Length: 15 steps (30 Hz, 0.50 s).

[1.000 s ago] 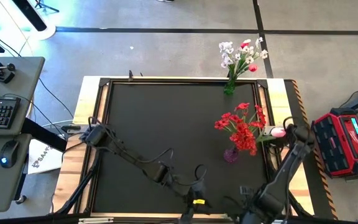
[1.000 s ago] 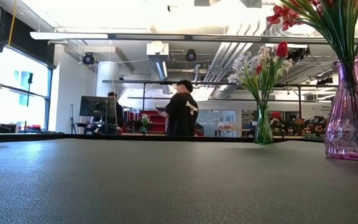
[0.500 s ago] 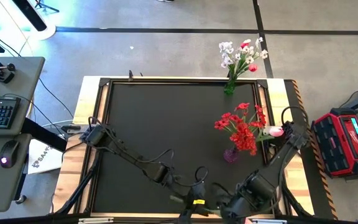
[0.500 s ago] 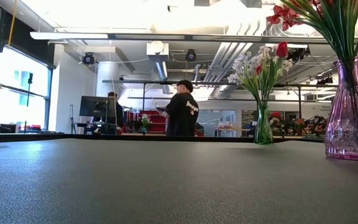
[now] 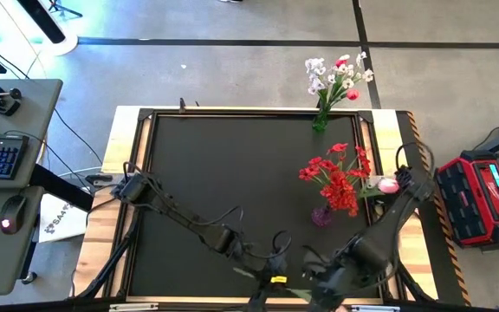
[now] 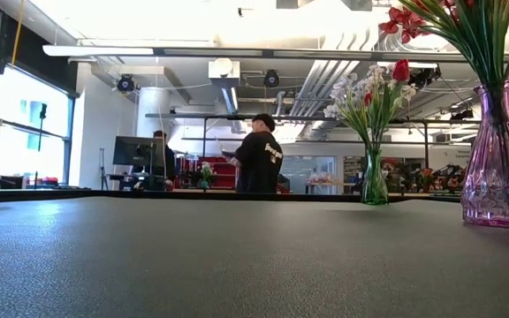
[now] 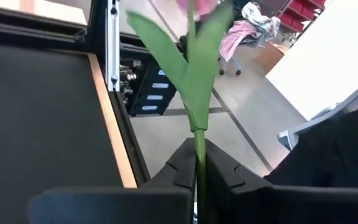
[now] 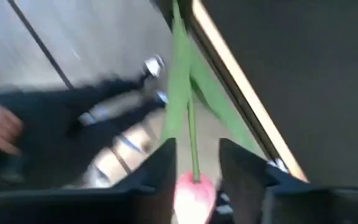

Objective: Sort flowers into vase by color
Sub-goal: Put the pink tulip into the violet vase

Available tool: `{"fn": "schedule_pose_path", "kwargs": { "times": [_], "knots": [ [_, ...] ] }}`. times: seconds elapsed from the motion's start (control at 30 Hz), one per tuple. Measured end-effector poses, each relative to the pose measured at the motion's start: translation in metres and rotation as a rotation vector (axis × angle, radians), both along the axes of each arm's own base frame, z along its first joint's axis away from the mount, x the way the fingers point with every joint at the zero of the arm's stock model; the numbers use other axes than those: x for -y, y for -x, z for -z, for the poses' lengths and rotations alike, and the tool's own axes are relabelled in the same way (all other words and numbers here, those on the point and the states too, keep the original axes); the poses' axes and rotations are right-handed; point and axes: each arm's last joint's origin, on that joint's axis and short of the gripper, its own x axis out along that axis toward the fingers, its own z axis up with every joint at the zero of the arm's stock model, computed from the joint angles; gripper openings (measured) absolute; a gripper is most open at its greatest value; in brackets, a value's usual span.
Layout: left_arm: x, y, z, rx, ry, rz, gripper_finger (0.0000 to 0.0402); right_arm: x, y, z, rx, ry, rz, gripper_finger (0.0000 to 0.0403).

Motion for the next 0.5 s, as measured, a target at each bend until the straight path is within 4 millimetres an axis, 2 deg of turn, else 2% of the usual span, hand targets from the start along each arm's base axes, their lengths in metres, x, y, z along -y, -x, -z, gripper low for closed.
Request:
{"fn": "schedule_pose_path", "kwargs": {
  "times": [0.1,0.23,0.37,0.5],
  "knots": [
    [-0.004,0.000,-0.006,0.017,-0.005,-0.018,0.0001,0.012,0.011,-0.025,0.101,-0.018,0.132,0.0138],
    [-0.011,-0.001,-0.020,0.069,0.007,-0.052,0.0001,0.031,0.038,-0.067,0.412,0.030,0.332,0.0177],
    [-0.021,0.002,-0.048,0.161,-0.017,-0.095,0.0000,0.043,0.074,-0.101,0.718,0.088,0.473,0.0185],
    [-0.033,0.009,-0.081,0.270,-0.040,-0.131,0.0000,0.042,0.103,-0.118,0.928,0.174,0.486,0.0181]
  ]
}}
